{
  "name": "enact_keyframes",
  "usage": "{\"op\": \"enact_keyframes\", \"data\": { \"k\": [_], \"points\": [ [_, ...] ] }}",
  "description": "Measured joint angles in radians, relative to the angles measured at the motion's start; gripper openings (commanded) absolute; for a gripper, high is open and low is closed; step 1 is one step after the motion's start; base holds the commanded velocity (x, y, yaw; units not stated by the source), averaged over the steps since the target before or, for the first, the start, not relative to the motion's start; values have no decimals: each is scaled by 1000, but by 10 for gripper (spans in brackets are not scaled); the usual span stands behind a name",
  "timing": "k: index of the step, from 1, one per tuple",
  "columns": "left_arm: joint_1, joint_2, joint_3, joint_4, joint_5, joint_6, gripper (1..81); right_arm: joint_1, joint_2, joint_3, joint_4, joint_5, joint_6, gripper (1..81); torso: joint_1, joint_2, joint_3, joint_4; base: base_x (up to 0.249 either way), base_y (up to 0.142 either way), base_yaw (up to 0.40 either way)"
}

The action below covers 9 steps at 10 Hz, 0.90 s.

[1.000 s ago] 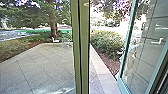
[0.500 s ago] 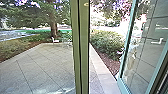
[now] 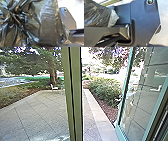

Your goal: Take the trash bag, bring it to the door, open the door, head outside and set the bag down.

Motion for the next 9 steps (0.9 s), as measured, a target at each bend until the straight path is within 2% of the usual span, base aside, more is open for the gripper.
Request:
{"op": "enact_keyframes", "data": {
  "k": [3, 9],
  "points": [
    [0, -5, -5, 0, 1, 0, 10, -9, -1, -14, 0, -1, 0, 811, 0, 0, 0, 0, 0, -134, 0],
    [0, -5, -4, 27, 2, 2, 10, -24, 5, -18, 1, 0, 0, 811, 0, 0, 0, 0, 0, -154, 0]
  ]
}}
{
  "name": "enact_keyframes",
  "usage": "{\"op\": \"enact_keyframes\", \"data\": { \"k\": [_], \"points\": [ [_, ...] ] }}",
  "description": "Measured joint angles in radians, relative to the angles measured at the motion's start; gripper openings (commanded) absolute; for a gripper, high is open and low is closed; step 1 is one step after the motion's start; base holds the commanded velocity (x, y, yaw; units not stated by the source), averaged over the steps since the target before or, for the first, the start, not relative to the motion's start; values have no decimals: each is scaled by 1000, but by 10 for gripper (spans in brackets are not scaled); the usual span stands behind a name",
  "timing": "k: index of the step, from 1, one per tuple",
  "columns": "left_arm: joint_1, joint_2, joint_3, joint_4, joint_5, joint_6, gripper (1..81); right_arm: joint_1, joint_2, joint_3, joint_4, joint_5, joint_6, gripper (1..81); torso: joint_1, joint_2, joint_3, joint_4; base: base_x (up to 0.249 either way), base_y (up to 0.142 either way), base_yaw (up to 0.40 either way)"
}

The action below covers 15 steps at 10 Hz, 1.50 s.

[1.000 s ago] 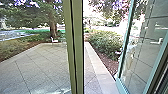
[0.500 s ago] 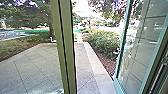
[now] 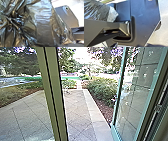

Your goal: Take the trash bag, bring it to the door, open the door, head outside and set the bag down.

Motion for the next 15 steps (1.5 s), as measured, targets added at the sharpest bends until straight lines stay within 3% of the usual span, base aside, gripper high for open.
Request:
{"op": "enact_keyframes", "data": {
  "k": [11, 15],
  "points": [
    [0, 3, 0, 28, 0, 0, 10, -9, 2, 0, 0, 4, 0, 811, 0, 0, 0, 0, 0, -151, 0],
    [0, 5, 2, 29, 0, 0, 10, -9, 2, 0, 0, 4, 0, 811, 0, 0, 0, 0, 0, -40, 0]
  ]
}}
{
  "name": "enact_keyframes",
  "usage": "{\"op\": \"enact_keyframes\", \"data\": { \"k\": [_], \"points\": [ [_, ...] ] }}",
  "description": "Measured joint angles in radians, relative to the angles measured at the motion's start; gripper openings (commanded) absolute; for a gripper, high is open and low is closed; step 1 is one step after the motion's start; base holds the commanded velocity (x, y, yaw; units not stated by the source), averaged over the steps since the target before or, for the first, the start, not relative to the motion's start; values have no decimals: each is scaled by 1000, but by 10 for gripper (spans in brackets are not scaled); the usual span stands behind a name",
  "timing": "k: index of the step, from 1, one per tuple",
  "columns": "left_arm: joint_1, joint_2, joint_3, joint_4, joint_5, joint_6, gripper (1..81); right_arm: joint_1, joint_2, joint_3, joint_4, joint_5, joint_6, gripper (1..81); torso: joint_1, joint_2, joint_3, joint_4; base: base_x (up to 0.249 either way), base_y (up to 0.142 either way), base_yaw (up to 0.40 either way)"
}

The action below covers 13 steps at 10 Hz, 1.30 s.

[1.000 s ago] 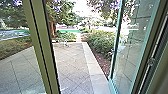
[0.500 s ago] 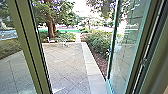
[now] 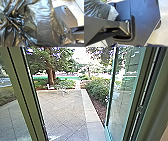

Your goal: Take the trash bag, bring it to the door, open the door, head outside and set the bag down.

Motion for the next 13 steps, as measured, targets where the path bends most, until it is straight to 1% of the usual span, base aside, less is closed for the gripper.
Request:
{"op": "enact_keyframes", "data": {
  "k": [10, 13],
  "points": [
    [0, 0, 0, 0, 0, 0, 10, 0, 3, 0, 0, 1, 0, 811, -1, 0, 0, 0, 0, 0, 0],
    [11, 0, 0, 0, 0, 0, 10, -8, 3, 0, 1, 0, 0, 811, -3, -1, 0, 0, 80, 0, 0]
  ]
}}
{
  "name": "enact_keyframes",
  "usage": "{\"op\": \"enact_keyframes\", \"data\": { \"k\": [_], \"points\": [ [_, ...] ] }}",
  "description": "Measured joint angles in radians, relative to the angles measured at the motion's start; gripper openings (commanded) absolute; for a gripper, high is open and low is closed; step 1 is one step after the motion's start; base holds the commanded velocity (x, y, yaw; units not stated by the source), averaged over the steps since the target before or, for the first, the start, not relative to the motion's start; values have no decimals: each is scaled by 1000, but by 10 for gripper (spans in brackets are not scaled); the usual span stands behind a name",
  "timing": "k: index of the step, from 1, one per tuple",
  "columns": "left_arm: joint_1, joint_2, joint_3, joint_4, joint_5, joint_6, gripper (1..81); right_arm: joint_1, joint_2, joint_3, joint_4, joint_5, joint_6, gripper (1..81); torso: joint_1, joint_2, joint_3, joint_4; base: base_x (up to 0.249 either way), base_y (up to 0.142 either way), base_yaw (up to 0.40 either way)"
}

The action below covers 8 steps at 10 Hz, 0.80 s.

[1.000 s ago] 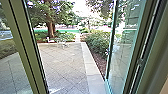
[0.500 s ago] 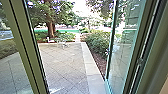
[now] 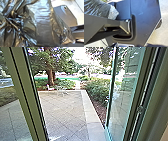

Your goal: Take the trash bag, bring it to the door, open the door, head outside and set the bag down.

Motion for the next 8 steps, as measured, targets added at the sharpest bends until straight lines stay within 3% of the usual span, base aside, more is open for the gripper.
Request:
{"op": "enact_keyframes", "data": {
  "k": [2, 6, 8],
  "points": [
    [-6, 0, 0, 0, 0, 0, 10, 3, 1, 0, 0, -4, 0, 811, 1, 0, 0, 0, 101, 0, 0],
    [-7, -5, -1, 0, 1, 0, 10, 6, 7, -1, 0, 1, 0, 811, 1, 0, 0, 0, 91, -72, 0],
    [-17, 0, -1, 0, -2, 0, 10, 14, 6, -3, 1, 4, 0, 811, 2, 1, 0, 0, 0, -30, 0]
  ]
}}
